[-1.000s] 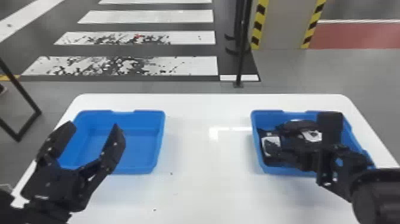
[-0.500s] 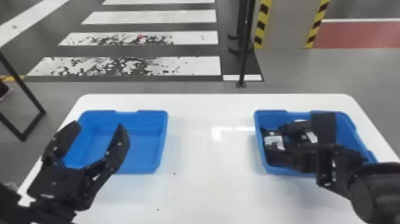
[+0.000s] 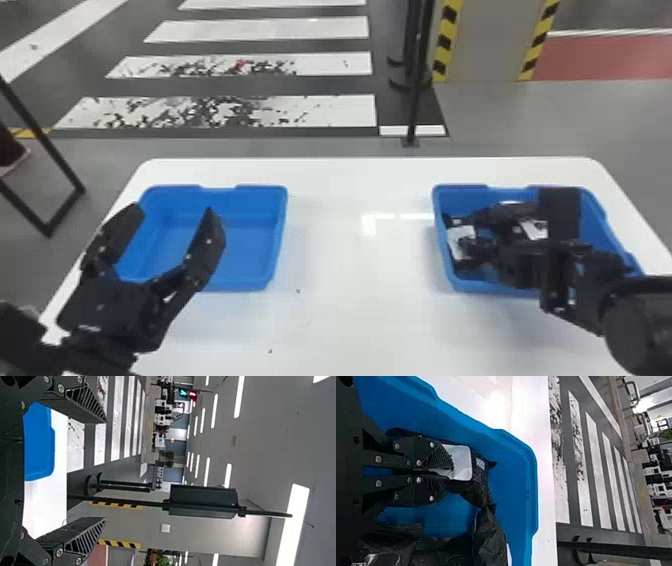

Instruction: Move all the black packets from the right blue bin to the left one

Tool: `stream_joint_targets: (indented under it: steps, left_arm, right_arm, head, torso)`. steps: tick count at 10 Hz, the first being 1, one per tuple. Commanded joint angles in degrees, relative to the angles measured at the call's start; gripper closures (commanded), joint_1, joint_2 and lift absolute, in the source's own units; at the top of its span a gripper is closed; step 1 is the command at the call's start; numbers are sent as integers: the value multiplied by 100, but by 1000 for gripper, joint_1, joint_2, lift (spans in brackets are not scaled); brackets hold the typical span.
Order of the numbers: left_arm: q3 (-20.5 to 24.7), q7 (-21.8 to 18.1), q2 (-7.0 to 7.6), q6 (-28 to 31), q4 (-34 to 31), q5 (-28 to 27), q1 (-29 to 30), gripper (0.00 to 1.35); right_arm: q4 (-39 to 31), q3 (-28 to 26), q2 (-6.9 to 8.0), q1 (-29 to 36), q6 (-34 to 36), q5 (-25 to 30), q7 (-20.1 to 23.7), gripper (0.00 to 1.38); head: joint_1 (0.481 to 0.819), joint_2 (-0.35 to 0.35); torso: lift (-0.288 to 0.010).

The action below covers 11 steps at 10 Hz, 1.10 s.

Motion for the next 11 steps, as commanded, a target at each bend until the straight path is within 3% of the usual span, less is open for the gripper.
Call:
stream_joint_targets:
  steps: [1,3,6,8,9,10,11]
  left_arm:
    - [6,-10,0,-14,1,10,0,168]
    - [6,-28,-9,-56,1,21,0,168]
    - [18,-37,-18,-112,1,124,14,168]
    - [-51,-37,-18,-126,1,318,0,163]
    - [-154,-63,9,197,-13,535,-70,163]
    - [-256,-107,70,928,-112,798,-141,160]
    - [-348,-177,123,1097,-112,1118,-239,147]
  right_arm:
    - [-2,-119,0,93,-226,-80,0,1133]
    - [-523,-382,35,458,-395,-263,0,1138]
    - [-2210,-873,70,1429,-226,-674,8,1139]
    - [-2716,-1033,61,1513,-184,-1131,237,1139]
    - [-2716,-1011,53,1358,-156,-1519,474,1139]
    - [-2674,-851,17,1218,-58,-1988,703,1139]
    - [-2730,-714,17,1162,-44,-2342,817,1139]
  head:
    - [695,63]
    - [695,52]
    - [695,48]
    - [695,61]
    - [695,67]
    - [695,82]
    - [695,99]
  torso:
    - [-140]
    - [-140]
    - [-140]
    - [-140]
    - [-140]
    - [-140]
    - [-140]
